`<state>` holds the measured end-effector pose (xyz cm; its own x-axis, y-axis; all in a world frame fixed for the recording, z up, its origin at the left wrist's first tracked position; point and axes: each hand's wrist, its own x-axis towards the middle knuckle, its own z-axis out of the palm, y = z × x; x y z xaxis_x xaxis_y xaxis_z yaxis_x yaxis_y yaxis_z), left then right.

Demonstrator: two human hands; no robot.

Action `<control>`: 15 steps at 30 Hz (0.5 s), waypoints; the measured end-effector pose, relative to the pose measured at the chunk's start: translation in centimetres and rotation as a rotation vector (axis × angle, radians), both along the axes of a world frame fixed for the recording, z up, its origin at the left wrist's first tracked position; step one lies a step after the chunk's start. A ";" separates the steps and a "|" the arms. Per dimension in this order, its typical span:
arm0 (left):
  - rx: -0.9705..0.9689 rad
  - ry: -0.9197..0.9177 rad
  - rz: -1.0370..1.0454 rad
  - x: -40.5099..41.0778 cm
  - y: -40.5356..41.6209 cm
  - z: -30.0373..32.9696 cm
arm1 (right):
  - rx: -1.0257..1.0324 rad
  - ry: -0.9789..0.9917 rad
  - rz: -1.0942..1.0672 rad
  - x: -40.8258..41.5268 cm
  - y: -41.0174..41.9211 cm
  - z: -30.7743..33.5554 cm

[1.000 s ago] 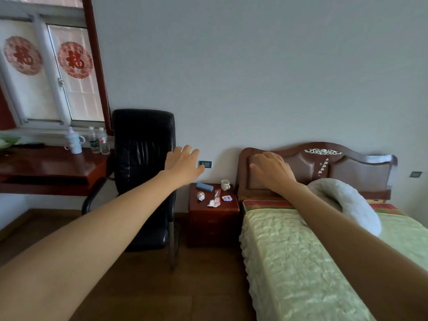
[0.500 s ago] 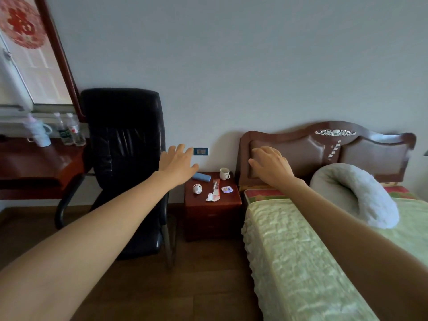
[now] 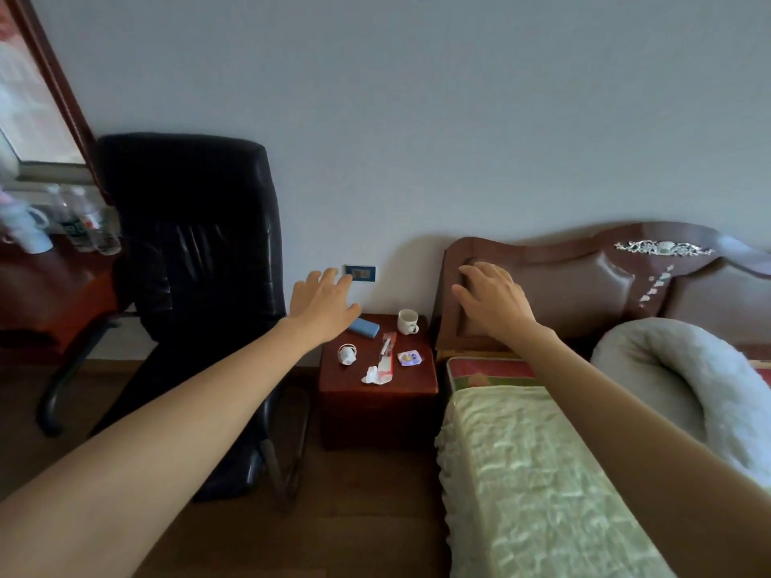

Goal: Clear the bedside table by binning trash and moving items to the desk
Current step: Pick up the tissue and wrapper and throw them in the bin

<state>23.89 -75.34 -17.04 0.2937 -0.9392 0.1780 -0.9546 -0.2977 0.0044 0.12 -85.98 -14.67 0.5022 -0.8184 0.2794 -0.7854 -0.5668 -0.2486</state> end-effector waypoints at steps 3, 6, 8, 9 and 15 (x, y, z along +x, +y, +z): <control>0.042 0.027 0.001 0.7 -3.0 -2.2 | 0.034 0.019 0.007 0.6 -3.2 -1.6; 0.072 0.045 0.019 1.8 -5.8 -4.3 | 0.073 0.040 0.014 1.7 -6.6 -3.6; 0.090 0.052 0.021 2.7 -7.8 -5.8 | 0.093 0.048 0.015 2.6 -8.9 -5.1; 0.097 0.060 0.022 3.2 -8.8 -6.5 | 0.102 0.052 0.012 3.1 -10.0 -5.9; 0.127 0.102 0.014 7.0 -15.2 -11.3 | 0.153 0.080 0.017 7.5 -16.7 -10.3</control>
